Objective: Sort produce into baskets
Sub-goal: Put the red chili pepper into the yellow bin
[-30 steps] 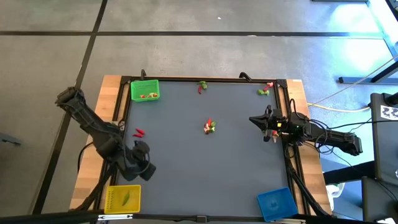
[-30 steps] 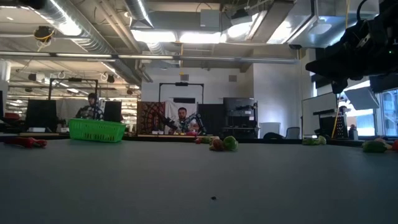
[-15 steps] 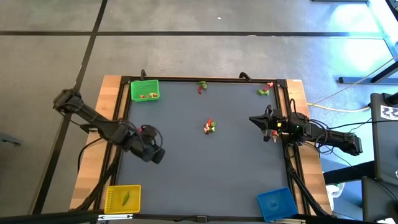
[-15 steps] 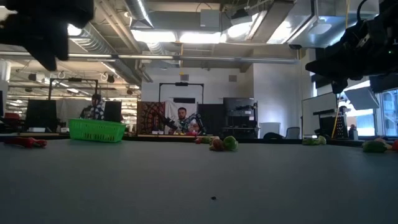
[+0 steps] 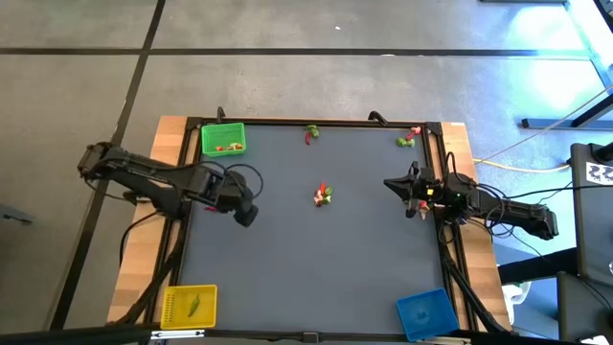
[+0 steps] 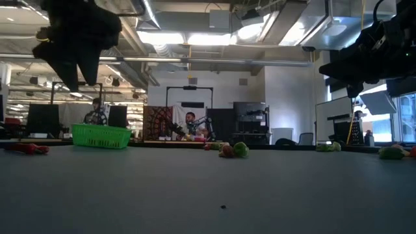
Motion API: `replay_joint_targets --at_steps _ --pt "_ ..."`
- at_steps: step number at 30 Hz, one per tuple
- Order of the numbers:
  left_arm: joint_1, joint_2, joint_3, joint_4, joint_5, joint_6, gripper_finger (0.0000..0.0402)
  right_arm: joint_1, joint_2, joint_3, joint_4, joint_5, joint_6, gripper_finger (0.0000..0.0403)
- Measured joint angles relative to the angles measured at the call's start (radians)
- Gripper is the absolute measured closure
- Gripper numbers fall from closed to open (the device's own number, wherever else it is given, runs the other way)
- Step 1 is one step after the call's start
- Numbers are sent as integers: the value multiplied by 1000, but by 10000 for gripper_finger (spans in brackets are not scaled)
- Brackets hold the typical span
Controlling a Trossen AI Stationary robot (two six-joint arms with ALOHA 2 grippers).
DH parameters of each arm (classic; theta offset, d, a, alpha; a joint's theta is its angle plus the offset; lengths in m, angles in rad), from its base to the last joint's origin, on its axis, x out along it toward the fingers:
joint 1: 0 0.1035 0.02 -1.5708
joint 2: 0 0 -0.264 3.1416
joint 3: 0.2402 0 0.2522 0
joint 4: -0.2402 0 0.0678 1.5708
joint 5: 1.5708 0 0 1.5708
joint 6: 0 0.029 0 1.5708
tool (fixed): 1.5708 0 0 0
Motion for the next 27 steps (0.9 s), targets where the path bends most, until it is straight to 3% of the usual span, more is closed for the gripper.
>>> replay_joint_targets --at_steps 8,19,27 --pt "88 1 0 -51 -3 290 148 0 0 0 1 6 0 386" --pt "98 2 0 -183 -38 588 152 0 0 0 2 18 0 386" --pt "98 2 -66 -175 -69 707 178 0 0 0 2 21 0 386"
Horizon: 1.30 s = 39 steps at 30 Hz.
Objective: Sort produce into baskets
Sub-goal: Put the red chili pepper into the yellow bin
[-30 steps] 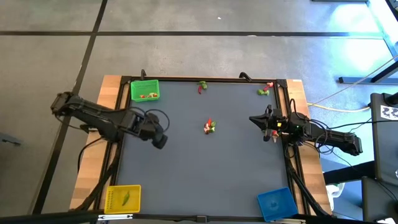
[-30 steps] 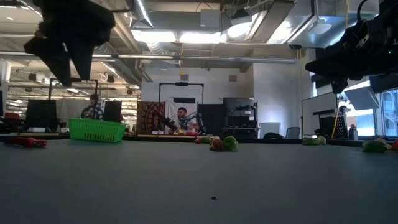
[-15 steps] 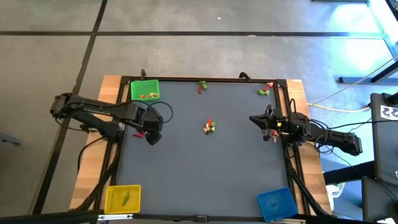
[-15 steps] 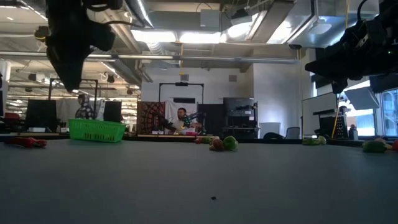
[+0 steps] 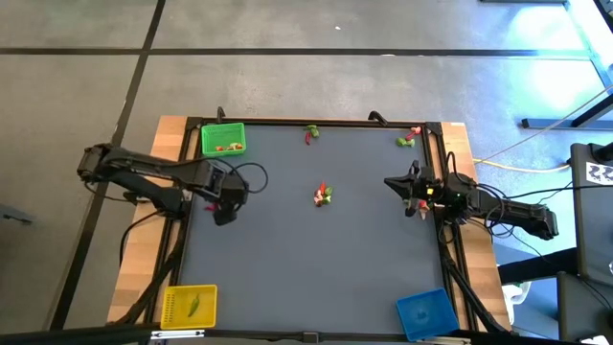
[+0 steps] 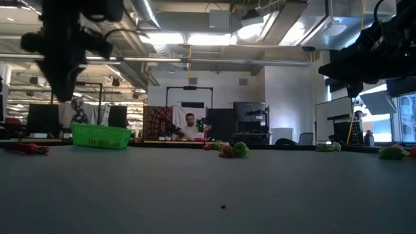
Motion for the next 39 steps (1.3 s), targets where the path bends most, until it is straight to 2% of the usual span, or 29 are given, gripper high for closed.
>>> replay_joint_targets --at_steps 9,13,27,39 --pt "0 0 -188 146 36 34 210 0 0 0 0 3 0 386" --pt "0 0 -238 155 36 38 220 0 0 0 0 4 -1 386" --pt "30 23 -266 225 4 -62 242 0 0 0 1 4 -3 386" --pt "53 193 -266 244 39 -16 253 0 0 0 1 4 -3 386"
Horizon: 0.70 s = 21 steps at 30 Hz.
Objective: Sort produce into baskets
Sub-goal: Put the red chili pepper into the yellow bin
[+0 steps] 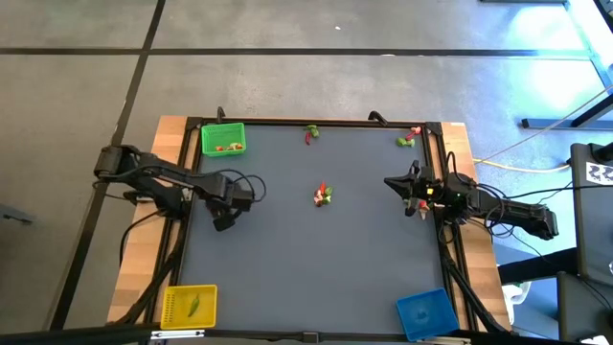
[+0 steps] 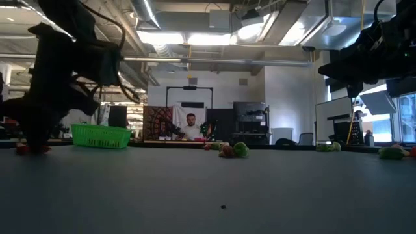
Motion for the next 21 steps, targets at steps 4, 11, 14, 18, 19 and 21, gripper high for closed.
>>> replay_joint_targets --at_steps 4,11,14,18,19,21 --pt "0 44 4 16 1 2 256 0 0 0 0 0 0 386" --pt "-1 67 4 28 8 7 293 0 0 0 0 0 0 386" --pt "-1 66 3 34 13 8 324 0 0 0 0 0 0 386" --pt "-1 67 6 35 13 8 367 0 0 0 0 0 0 386" --pt "-1 67 10 34 13 8 375 0 0 0 0 0 0 386" --pt "-1 69 18 31 12 12 384 0 0 0 0 0 0 386"
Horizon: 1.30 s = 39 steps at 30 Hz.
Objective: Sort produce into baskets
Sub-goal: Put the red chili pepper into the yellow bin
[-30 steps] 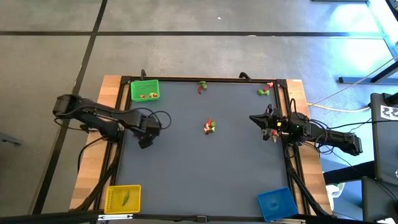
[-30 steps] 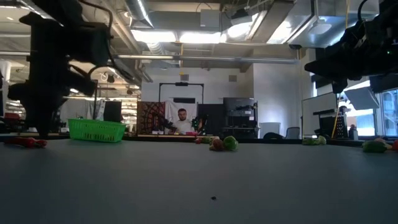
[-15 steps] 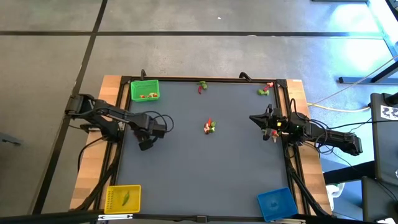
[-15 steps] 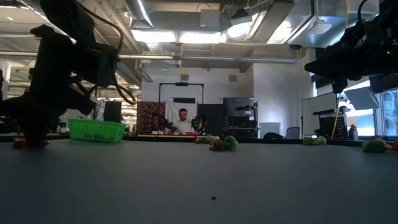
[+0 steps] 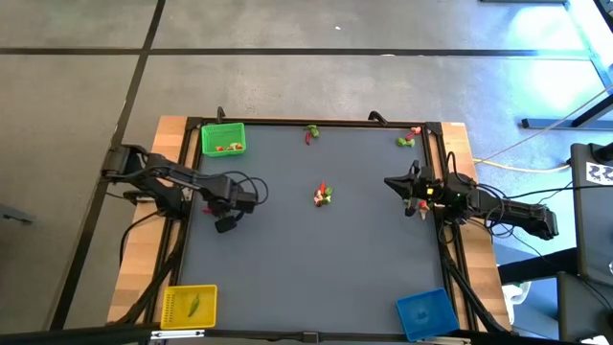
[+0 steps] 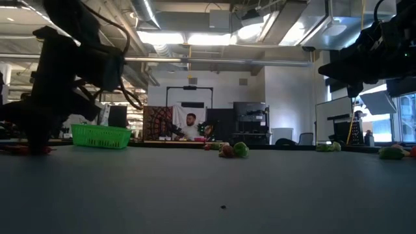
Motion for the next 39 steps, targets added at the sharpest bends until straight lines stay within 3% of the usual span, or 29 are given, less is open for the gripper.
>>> replay_joint_targets --at_steps 6,19,25,39 --pt "-9 2 59 8 -8 46 379 0 0 0 0 0 0 386" --pt "-68 -41 274 -102 237 -18 371 0 0 0 0 0 0 386" --pt "-162 -102 334 -99 366 -201 370 0 0 0 -1 -8 0 386" --pt "-545 -146 350 -87 537 -696 362 0 0 0 -5 -30 4 386"
